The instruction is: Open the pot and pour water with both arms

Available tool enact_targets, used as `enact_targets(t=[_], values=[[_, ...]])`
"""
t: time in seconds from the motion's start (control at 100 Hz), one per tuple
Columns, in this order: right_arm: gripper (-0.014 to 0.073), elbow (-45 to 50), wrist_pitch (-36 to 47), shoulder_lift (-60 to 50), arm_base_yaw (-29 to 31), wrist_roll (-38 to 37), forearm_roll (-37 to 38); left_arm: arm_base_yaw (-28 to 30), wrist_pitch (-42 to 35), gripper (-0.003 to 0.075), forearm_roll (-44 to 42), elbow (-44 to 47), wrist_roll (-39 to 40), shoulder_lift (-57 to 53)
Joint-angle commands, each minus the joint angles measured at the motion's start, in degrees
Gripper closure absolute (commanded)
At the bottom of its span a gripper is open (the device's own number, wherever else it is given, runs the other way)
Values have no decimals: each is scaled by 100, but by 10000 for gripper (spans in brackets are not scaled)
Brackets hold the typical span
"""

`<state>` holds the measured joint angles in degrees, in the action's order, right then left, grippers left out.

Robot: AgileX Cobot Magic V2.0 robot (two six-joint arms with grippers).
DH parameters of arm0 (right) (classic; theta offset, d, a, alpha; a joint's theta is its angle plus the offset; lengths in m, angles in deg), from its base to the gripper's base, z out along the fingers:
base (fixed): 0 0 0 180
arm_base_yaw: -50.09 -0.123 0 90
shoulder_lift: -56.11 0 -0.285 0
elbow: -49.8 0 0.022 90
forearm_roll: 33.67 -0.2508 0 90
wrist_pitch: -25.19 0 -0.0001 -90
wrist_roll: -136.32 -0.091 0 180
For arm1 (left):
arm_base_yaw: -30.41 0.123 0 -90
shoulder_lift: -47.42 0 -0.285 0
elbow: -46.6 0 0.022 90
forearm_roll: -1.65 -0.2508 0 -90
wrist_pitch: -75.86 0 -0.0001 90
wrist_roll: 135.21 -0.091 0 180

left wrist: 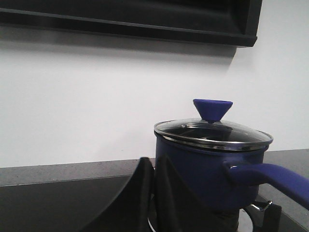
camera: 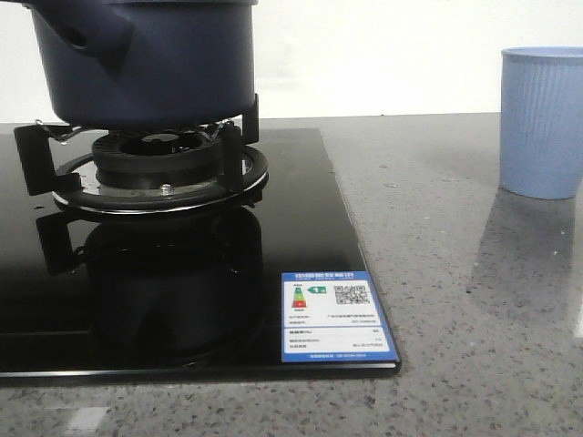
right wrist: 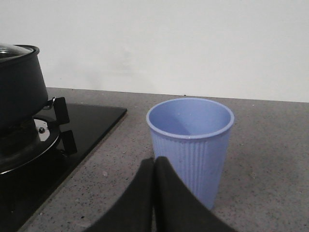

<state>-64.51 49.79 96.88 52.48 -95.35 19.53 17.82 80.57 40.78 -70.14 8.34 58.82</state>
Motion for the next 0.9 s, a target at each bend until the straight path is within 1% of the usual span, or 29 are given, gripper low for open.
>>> enact_targets(t=[0.0,0.12,0.18,0.21,0.24,0.29,0.34,0.47,0.57,0.65,0.73,0.78,0.89], values=[[663,-150,299,-6,43,0,-97,23,-357,739,63,-144,12,52],[663,-150,299,-6,43,0,-97,23,-357,739,51,-144,12,52],[663,-150,299,-6,43,0,-97,33,-368,739,-503,-144,146,52],[662,-150,299,-6,43,0,-97,64,-368,739,-911,-124,415,52],[663,-150,299,-6,43,0,-97,117,-368,739,-1541,-120,919,52],[663,-150,299,-6,43,0,-97,242,-368,739,-2338,-69,1708,52],[663,-150,299,-6,43,0,-97,413,-368,739,-2778,26,2274,52],[663,-150,299,-6,43,0,-97,886,-368,739,-2879,538,2935,22],[663,-150,299,-6,43,0,-97,961,-368,739,-3572,958,3713,-274],[662,-150,299,-6,43,0,-97,961,-368,739,-3522,1310,3768,-559],[662,-150,299,-6,43,0,-92,961,-400,739,-3486,1601,3886,-540],[662,-150,299,6,43,0,-92,961,-175,739,-3444,1589,3886,-540],[663,-150,299,6,43,0,-92,961,-195,739,-3470,1602,3802,-540]])
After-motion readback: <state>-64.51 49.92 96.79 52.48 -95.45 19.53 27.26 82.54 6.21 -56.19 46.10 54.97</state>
